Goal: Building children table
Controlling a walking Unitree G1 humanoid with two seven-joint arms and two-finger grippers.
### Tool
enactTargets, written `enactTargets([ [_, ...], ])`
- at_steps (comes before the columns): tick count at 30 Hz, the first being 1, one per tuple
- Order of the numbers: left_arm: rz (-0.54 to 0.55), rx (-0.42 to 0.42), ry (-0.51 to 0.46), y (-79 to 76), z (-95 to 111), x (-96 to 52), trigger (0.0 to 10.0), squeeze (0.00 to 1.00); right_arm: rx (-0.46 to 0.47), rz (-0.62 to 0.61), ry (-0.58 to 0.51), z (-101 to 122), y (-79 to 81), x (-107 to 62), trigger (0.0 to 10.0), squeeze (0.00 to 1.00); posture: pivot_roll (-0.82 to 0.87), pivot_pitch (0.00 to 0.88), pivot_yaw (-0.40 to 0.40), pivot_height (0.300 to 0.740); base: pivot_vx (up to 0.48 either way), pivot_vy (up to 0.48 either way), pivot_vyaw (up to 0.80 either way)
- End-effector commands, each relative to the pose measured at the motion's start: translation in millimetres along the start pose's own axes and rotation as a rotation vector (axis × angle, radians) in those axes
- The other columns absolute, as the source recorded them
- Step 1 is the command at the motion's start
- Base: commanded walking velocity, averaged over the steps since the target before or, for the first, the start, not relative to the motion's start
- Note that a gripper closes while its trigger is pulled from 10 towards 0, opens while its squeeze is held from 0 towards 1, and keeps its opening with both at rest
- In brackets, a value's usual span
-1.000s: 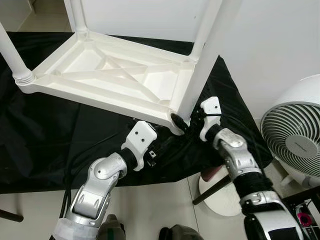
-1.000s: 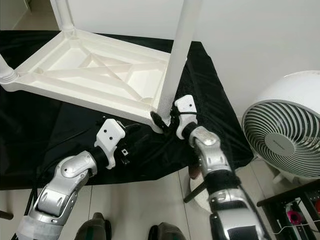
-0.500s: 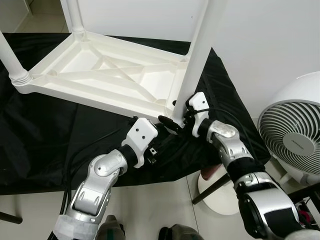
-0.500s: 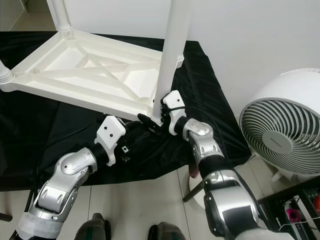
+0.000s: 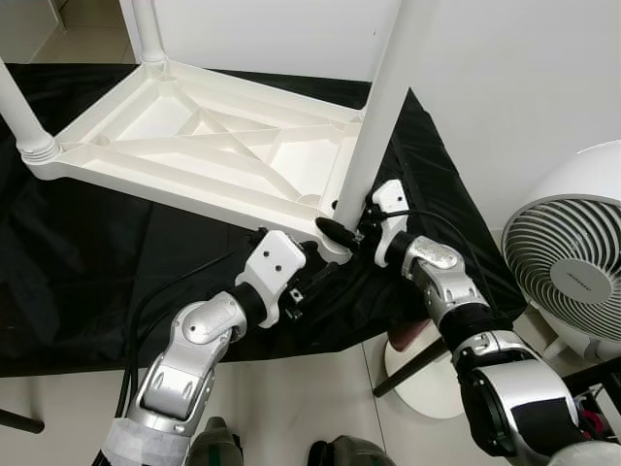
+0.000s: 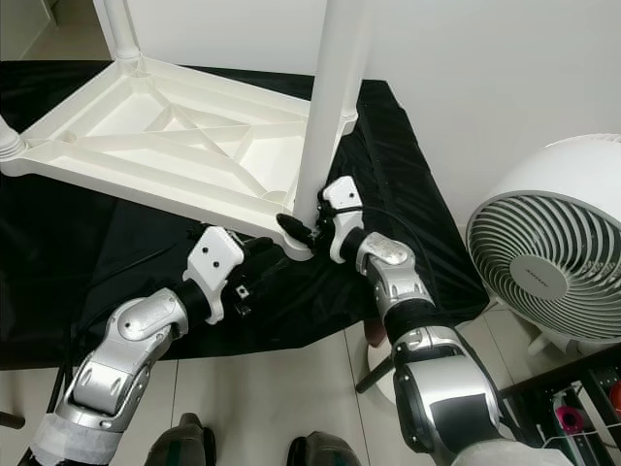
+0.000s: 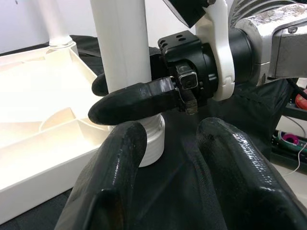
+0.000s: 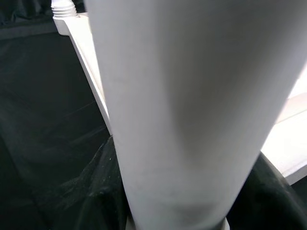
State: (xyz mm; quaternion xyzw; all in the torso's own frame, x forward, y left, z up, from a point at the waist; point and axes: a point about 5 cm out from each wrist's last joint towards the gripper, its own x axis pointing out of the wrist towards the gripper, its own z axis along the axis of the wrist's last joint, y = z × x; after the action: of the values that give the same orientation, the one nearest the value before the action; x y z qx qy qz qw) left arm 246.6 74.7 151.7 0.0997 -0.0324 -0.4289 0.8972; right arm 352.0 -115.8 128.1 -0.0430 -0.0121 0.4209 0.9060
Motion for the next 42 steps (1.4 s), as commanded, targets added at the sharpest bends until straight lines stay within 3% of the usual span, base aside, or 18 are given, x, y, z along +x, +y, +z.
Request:
enactTargets([
  [1, 0.032, -0.005, 0.005, -3.0, 0.0, -0.1, 10.0, 0.0, 0.032, -0.008, 0.023, -13.3, 0.5, -10.8, 0.0, 0.0, 0.07, 0.027, -0.059, 0.74, 0.0, 0.0, 0.0],
  [8, 0.024, -0.009, 0.007, -5.1, -0.7, -0.2, 10.0, 0.0, 0.032, -0.062, -0.001, -13.6, -0.3, -15.4, 0.0, 0.0, 0.06, 0.029, -0.059, 0.74, 0.0, 0.0, 0.0],
  [9, 0.022, -0.011, 0.007, -6.0, -1.0, -0.5, 10.0, 0.0, 0.027, -0.127, 0.003, -14.0, -2.0, -16.3, 3.8, 0.0, 0.06, 0.031, -0.063, 0.74, 0.0, 0.0, 0.0],
  [10, 0.021, -0.014, 0.008, -6.8, -1.3, -0.9, 10.0, 0.0, 0.024, -0.195, 0.011, -15.4, -2.2, -16.9, 10.0, 0.0, 0.06, 0.031, -0.064, 0.74, 0.0, 0.0, 0.0],
  [11, 0.021, -0.014, 0.008, -6.8, -1.3, -0.9, 10.0, 0.0, 0.024, -0.195, 0.011, -15.4, -2.2, -16.9, 10.0, 0.0, 0.06, 0.031, -0.064, 0.74, 0.0, 0.0, 0.0],
  [13, 0.019, -0.019, 0.011, -8.6, -2.1, -1.1, 10.0, 0.0, 0.035, -0.335, 0.043, -21.4, -0.1, -17.7, 10.0, 0.0, 0.05, 0.031, -0.065, 0.74, 0.0, 0.0, 0.0],
  [17, 0.016, -0.021, 0.013, -10.1, -2.8, -0.7, 10.0, 0.0, 0.065, -0.45, 0.055, -26.4, 3.0, -18.8, 10.0, 0.0, 0.05, 0.03, -0.065, 0.74, 0.0, 0.0, 0.0],
  [20, 0.007, -0.013, 0.019, -12.1, -4.1, 0.1, 10.0, 0.0, 0.098, -0.616, 0.053, -30.0, 7.8, -22.0, 10.0, 0.0, 0.05, 0.025, -0.066, 0.74, 0.0, 0.0, 0.0],
  [21, 0.007, -0.013, 0.019, -12.1, -4.1, 0.1, 10.0, 0.0, 0.098, -0.616, 0.053, -30.0, 7.8, -22.0, 10.0, 0.0, 0.05, 0.025, -0.066, 0.74, 0.0, 0.0, 0.0],
  [24, 0.003, -0.012, 0.019, -12.8, -4.4, 0.7, 10.0, 0.0, 0.108, -0.748, 0.03, -28.2, 18.2, -22.5, 10.0, 0.0, 0.05, 0.02, -0.067, 0.74, 0.0, 0.0, 0.0],
  [25, 0.003, -0.012, 0.019, -12.8, -4.4, 0.7, 10.0, 0.0, 0.108, -0.748, 0.03, -28.2, 18.2, -22.5, 10.0, 0.0, 0.05, 0.02, -0.067, 0.74, 0.0, 0.0, 0.0],
  [28, -0.001, -0.011, 0.017, -12.9, -4.1, 1.7, 10.0, 0.0, 0.098, -0.746, 0.002, -21.2, 37.8, -14.9, 10.0, 0.0, 0.04, 0.014, -0.063, 0.74, 0.0, 0.0, 0.0],
  [31, -0.003, -0.011, 0.016, -13.0, -4.0, 2.1, 10.0, 0.0, 0.079, -0.727, -0.007, -17.7, 42.2, -13.4, 10.0, 0.0, 0.04, 0.014, -0.063, 0.74, 0.0, 0.0, 0.0],
  [32, -0.005, -0.011, 0.016, -13.2, -3.9, 2.7, 10.0, 0.0, 0.08, -0.715, -0.008, -16.4, 42.2, -14.5, 10.0, 0.22, 0.04, 0.011, -0.067, 0.74, 0.0, 0.0, 0.0],
  [33, -0.006, -0.01, 0.015, -13.2, -3.9, 3.2, 10.0, 0.0, 0.089, -0.703, -0.013, -15.9, 41.2, -15.8, 10.0, 1.0, 0.04, 0.012, -0.067, 0.74, 0.0, 0.0, 0.0],
  [39, -0.002, -0.008, 0.015, -11.9, -3.7, 3.7, 10.0, 0.0, 0.106, -0.668, -0.045, -11.8, 40.5, -16.9, 10.0, 1.0, 0.04, 0.011, -0.071, 0.74, 0.0, 0.0, 0.0],
  [40, 0.002, -0.008, 0.016, -12.0, -3.9, 3.7, 10.0, 0.0, 0.119, -0.583, -0.07, -7.1, 39.1, -18.0, 10.0, 1.0, 0.04, 0.01, -0.073, 0.74, 0.0, 0.0, 0.0],
  [42, 0.003, -0.008, 0.016, -12.3, -3.9, 3.7, 10.0, 0.0, 0.124, -0.553, -0.072, -6.0, 38.7, -18.8, 10.0, 1.0, 0.04, 0.01, -0.073, 0.74, 0.0, 0.0, 0.0],
])
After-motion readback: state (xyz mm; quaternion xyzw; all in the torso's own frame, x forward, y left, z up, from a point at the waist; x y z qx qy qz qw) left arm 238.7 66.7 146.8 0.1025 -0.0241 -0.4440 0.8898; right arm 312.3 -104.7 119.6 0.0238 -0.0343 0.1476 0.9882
